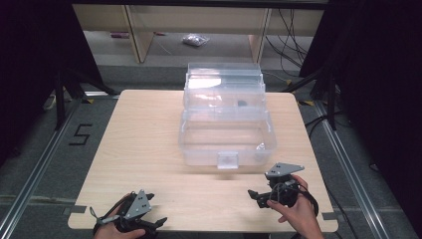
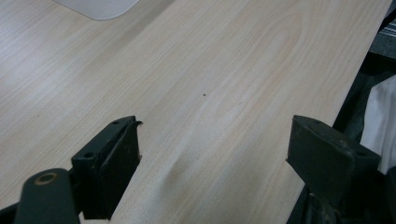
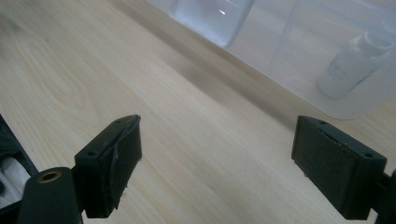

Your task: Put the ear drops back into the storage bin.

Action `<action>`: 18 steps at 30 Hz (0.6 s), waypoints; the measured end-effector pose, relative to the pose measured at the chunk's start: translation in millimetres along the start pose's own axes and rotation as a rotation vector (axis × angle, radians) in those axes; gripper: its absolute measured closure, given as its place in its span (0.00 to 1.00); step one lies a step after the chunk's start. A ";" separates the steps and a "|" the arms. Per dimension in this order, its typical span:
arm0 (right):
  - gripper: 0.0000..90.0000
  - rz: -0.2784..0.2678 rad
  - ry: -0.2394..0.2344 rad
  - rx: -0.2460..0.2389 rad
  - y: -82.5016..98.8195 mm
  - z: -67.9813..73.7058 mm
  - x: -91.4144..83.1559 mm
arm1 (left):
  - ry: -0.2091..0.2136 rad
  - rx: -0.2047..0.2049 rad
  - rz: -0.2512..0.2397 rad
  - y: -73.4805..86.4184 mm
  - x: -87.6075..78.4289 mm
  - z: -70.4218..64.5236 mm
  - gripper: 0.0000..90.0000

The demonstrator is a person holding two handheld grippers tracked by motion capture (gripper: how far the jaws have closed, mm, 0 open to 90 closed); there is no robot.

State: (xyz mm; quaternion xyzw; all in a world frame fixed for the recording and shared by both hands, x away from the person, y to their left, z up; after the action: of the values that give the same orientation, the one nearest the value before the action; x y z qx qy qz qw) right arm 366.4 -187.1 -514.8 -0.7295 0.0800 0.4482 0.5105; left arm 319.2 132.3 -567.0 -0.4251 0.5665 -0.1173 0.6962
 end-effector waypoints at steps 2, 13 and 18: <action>0.19 0.007 0.005 -0.010 2.9 -1.4 0.7 | 0.000 0.000 -0.001 -0.2 0.0 0.0 0.18; 0.19 0.017 0.008 -0.027 16.5 4.2 2.6 | 0.004 -0.022 -0.011 -0.2 0.3 -2.2 0.18; 0.19 -0.004 0.010 -0.044 20.0 6.9 4.6 | 0.002 -0.001 -0.001 -0.1 -0.2 -0.1 0.18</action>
State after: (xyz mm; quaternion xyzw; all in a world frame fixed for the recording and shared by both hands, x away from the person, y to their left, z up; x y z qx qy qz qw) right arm 353.7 -189.2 -532.2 -0.7428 0.0710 0.4453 0.4948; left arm 319.1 132.4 -566.8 -0.4258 0.5669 -0.1178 0.6952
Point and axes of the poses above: each handheld gripper's, and its own axes: x roughly forward along the jaws, y roughly out of its underside, z roughly to its left, the point moved 10 cm from there along x, roughly forward along the jaws, and after that the axes turned 10 degrees about y, right-handed, at the moved point
